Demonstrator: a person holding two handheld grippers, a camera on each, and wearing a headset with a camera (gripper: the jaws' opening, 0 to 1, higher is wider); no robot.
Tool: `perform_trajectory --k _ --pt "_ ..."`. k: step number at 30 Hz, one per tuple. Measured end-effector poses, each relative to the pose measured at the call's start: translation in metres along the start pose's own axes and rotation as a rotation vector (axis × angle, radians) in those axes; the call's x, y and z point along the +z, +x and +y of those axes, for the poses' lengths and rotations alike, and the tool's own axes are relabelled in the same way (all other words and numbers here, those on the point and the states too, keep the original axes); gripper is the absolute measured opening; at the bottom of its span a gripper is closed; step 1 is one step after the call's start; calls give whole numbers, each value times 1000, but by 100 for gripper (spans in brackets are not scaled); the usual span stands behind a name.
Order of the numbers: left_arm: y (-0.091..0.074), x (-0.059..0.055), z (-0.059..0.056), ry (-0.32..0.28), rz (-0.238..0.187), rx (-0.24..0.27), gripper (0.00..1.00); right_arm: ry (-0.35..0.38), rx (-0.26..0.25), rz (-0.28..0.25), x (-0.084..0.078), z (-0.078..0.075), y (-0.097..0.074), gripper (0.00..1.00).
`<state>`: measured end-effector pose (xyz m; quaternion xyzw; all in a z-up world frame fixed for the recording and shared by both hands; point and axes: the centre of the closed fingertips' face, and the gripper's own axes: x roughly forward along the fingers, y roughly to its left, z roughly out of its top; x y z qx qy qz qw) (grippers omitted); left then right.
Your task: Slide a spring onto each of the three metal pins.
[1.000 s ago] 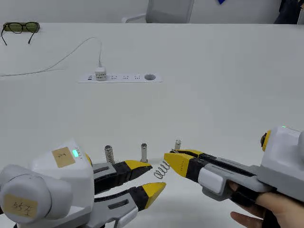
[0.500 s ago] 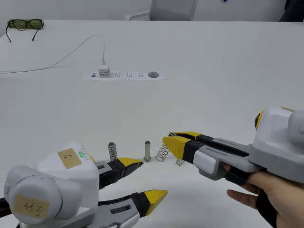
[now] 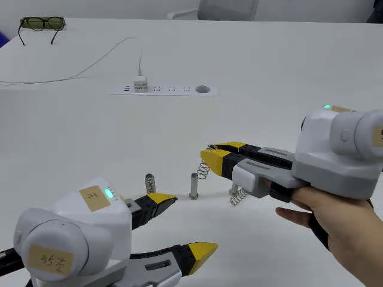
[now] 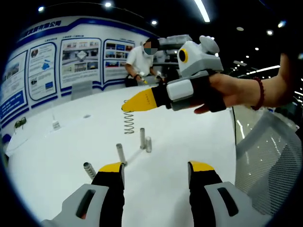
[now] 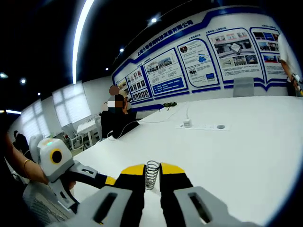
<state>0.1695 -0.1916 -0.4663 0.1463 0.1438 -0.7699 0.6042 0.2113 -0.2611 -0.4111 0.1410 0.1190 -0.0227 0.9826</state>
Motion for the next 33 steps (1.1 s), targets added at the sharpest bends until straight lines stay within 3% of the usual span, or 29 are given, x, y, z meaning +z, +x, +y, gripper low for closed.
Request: perform_trajectory --k 13,21,33 --pt "-2 -5 3 -24 10 30 66 -97 -31 31 -10 -12 22 12" --pt "-3 -9 5 -28 25 47 68 -192 -38 65 -20 -14 28 12" --pt "-3 -12 3 -32 34 38 68 -268 -38 73 -25 -13 33 12"
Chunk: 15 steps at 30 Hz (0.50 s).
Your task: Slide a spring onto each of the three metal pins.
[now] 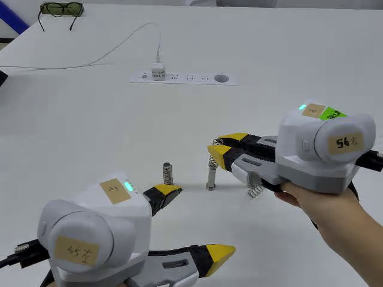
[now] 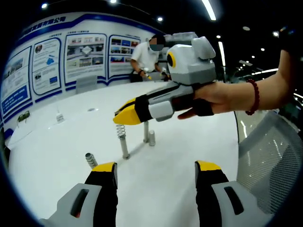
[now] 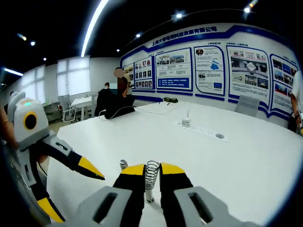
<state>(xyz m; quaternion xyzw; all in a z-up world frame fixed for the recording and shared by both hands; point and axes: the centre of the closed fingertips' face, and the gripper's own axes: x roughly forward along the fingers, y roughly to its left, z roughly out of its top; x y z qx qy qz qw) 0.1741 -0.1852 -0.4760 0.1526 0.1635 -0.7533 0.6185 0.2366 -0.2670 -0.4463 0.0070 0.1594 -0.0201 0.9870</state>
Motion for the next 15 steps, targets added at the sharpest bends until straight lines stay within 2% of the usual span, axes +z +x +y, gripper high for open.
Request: perform_trajectory --k 15 --pt "-2 1 2 -2 -1 6 68 -48 -1 36 -14 4 4 12"
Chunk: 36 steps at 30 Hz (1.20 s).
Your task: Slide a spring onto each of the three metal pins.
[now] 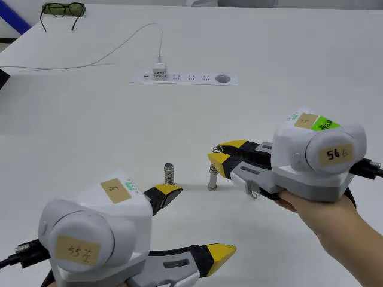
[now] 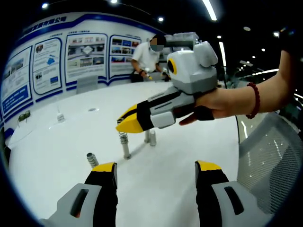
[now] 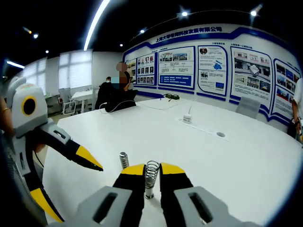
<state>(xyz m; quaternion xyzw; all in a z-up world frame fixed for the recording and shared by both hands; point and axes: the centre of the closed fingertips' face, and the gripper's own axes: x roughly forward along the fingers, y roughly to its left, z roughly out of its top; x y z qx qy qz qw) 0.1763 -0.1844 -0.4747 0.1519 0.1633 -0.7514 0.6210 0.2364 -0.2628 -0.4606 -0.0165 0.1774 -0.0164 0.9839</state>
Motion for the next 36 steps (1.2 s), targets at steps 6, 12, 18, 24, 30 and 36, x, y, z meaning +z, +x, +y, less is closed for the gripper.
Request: perform_trajectory --k 6,12,18,24,30,36 --pt "0 0 1 9 1 5 69 -14 3 17 -5 1 3 12" --pt "-1 0 1 9 1 6 68 -27 6 37 -12 2 5 12" --pt "-1 0 2 11 4 5 68 -37 5 63 -22 3 7 12" --pt "-1 -2 1 14 8 5 67 -29 8 79 -28 5 10 12" --pt "-1 -3 1 19 12 8 67 -20 4 99 -36 5 13 12" --pt "-1 -4 0 18 16 6 67 -7 -3 97 -36 4 12 12"
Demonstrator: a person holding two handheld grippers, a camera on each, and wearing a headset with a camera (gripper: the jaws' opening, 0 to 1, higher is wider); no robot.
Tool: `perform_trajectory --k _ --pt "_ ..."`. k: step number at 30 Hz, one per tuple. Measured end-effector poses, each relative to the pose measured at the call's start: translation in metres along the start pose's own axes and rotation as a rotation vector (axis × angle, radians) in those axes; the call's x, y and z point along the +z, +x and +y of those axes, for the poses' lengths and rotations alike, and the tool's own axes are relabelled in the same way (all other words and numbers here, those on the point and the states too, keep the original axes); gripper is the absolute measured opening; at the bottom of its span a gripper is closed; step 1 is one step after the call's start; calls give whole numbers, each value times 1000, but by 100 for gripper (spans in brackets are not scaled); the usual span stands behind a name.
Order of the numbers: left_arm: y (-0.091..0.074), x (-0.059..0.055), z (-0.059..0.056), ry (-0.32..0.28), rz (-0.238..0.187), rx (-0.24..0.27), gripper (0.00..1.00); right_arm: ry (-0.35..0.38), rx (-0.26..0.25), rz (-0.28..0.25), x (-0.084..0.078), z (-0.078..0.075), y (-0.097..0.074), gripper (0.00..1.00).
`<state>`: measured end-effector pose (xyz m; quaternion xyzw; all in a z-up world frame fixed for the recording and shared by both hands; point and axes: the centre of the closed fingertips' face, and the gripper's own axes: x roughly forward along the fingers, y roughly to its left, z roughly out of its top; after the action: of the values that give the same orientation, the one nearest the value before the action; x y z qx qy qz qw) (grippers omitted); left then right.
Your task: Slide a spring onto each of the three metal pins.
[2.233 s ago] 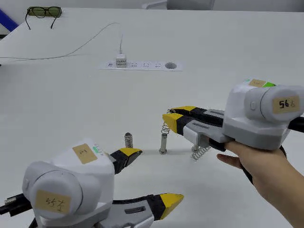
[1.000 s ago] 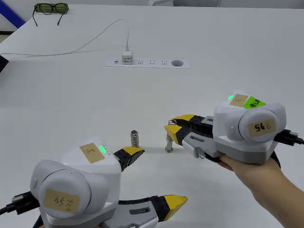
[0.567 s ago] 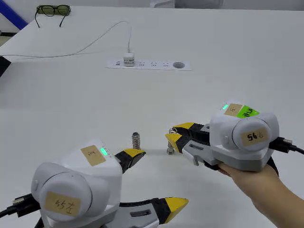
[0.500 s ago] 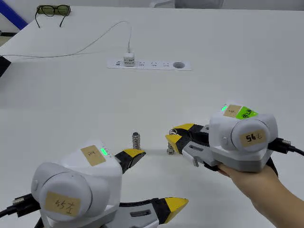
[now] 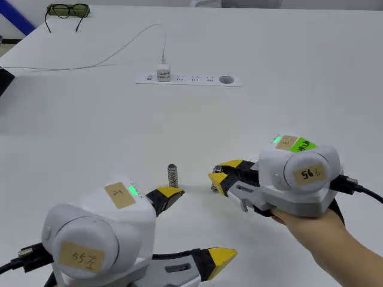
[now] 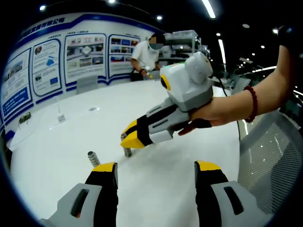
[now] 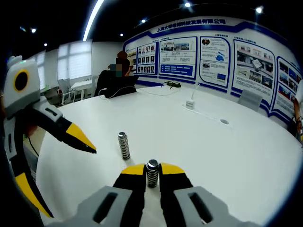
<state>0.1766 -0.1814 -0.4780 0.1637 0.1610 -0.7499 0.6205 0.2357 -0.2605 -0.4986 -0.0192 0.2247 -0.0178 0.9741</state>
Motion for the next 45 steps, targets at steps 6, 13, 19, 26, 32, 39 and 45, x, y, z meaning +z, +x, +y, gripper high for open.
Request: perform_trajectory --k 6,13,19,26,32,39,45 --pt "0 1 0 3 -1 1 67 14 4 2 0 2 -1 12" --pt "0 1 1 8 -2 7 66 36 8 -18 7 3 -8 18" --pt "0 2 3 19 -3 19 66 78 -3 -22 14 4 -20 27" --pt "1 7 4 33 -16 25 65 138 -19 -24 18 1 -36 33" --pt "5 9 2 49 -19 28 61 165 -33 -49 25 -1 -53 36" --pt "12 12 3 65 -24 30 58 193 -62 -76 32 -8 -71 38" --pt "21 19 2 84 -36 27 53 192 -81 -81 29 -12 -83 39"
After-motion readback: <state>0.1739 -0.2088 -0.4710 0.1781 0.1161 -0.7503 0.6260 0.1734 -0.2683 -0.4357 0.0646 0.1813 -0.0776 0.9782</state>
